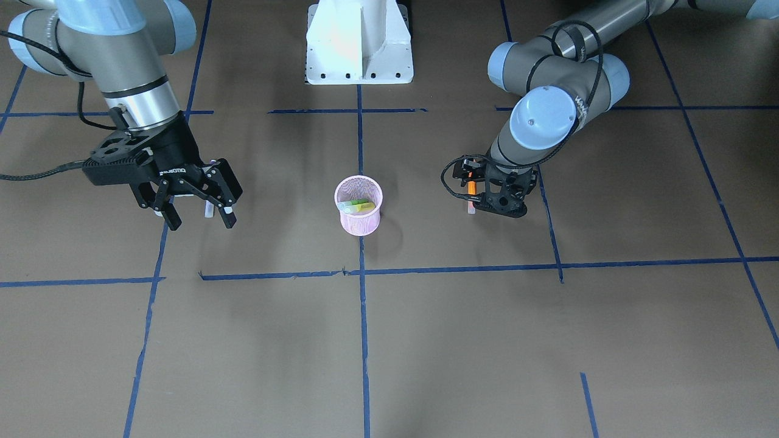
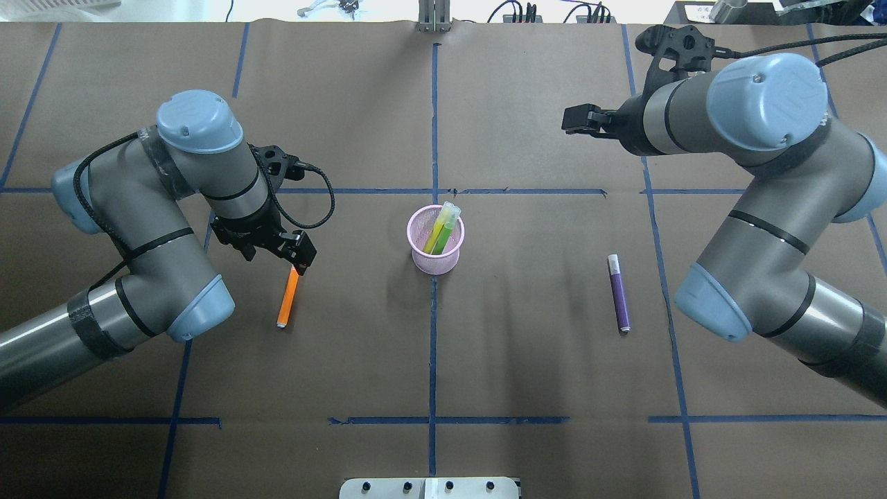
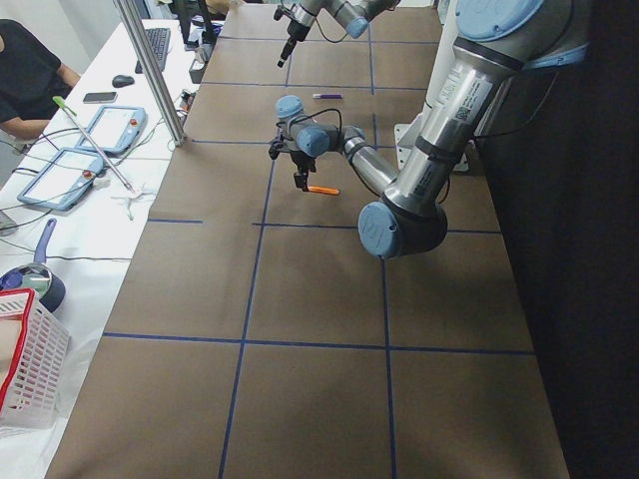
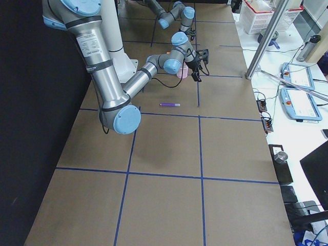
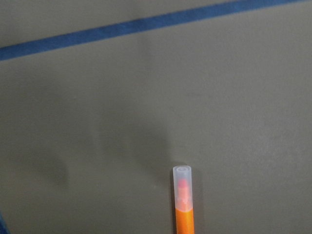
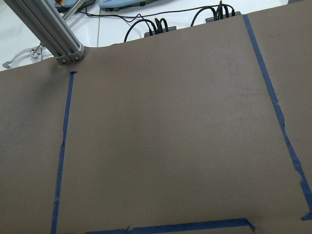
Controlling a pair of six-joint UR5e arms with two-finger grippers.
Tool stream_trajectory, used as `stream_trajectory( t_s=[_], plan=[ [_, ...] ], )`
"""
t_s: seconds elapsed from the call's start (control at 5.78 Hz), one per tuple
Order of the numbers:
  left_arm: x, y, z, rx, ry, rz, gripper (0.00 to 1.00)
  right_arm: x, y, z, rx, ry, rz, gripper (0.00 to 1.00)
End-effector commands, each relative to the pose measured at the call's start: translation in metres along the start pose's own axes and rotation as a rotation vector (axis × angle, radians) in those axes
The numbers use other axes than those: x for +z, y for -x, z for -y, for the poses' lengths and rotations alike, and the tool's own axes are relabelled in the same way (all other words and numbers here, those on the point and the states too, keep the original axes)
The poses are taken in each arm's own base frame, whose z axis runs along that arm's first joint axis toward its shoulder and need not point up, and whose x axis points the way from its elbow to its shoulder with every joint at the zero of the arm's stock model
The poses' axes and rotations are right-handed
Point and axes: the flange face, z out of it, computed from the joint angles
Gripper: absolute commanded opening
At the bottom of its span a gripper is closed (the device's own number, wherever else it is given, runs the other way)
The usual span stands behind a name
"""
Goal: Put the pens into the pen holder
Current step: 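Withdraw the right gripper while the left gripper grasps the orange marker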
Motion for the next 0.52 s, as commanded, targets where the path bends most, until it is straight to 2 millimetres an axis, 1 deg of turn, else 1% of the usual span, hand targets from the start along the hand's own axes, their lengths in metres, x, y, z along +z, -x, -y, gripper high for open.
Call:
stream_trajectory(
  t_s=[0.0,0.17,0.35],
  plan=[
    [0.007,-0.001,0.001,-0.001,0.029,-0.011,1.0,-0.009,-0.023,0.008,-0.011,0.074,0.015,1.0],
    [0.018,0.003,0.008,-0.016,0.047,-0.001,1.0,-0.013,-0.029,0.015,-0.045,0.112,0.034,1.0],
    [0.02,-0.004,0.016,-0.019,0.052,0.0,0.96,-0.016,-0.031,0.018,-0.055,0.123,0.045,1.0]
  ],
)
